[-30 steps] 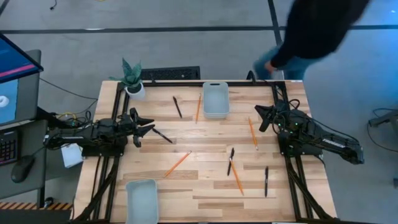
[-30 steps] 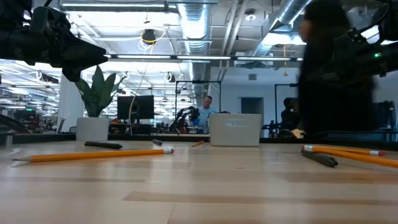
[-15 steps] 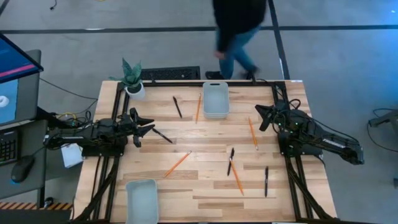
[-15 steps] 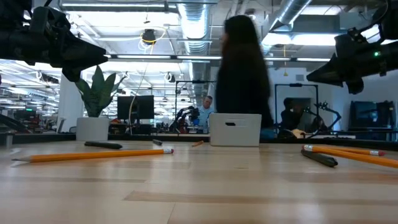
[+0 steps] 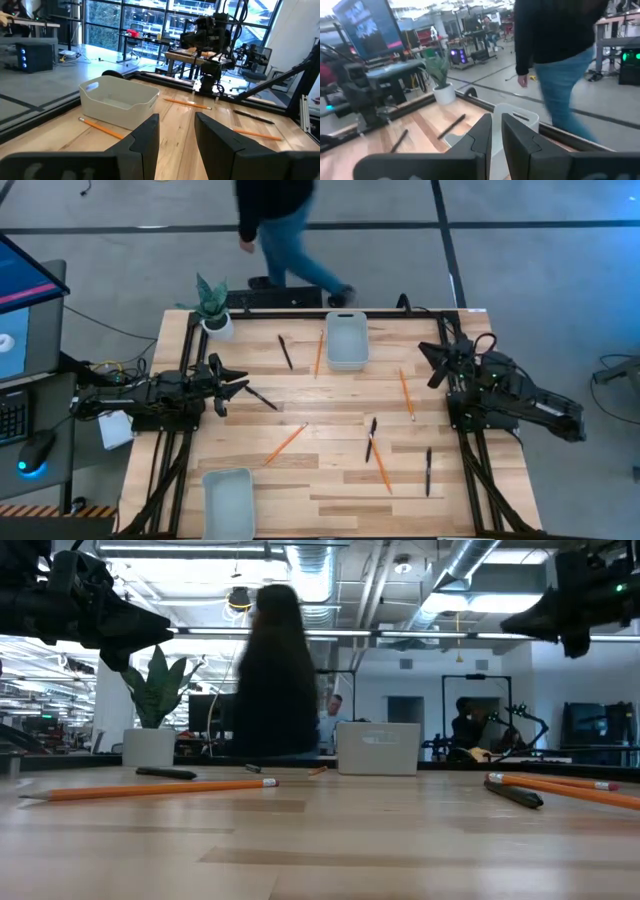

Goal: Sort pens & pencils
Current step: Move the bottom gray bin to the top left of the table

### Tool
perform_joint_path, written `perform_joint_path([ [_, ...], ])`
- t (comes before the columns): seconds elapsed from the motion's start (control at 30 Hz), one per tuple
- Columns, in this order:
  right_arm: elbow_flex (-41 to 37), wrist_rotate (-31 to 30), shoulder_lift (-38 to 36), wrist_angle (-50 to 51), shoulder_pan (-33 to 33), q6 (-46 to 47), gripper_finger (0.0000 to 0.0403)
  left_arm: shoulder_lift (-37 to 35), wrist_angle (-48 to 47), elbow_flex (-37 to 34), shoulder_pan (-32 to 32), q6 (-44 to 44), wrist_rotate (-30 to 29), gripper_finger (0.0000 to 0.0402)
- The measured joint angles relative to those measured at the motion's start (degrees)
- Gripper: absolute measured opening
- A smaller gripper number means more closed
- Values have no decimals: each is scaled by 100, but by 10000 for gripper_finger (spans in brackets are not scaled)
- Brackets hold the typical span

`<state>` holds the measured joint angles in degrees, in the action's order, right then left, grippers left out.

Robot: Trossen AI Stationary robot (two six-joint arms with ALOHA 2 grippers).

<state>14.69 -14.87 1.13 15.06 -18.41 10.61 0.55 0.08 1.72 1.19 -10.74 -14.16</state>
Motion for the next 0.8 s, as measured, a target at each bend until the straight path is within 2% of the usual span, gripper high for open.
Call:
perform_joint_path([
  [0.27, 495, 2, 246, 49, 360, -9, 65, 1, 0, 2, 0, 0, 1, 115],
  [0.57, 1366, 204, 1453, 649, 887, 36, 65, 0, 0, 2, 0, 0, 1, 115],
  [0.8, 2280, 969, 2607, 1205, 1343, 1420, 65, 1, 0, 2, 0, 50, -6, 115],
])
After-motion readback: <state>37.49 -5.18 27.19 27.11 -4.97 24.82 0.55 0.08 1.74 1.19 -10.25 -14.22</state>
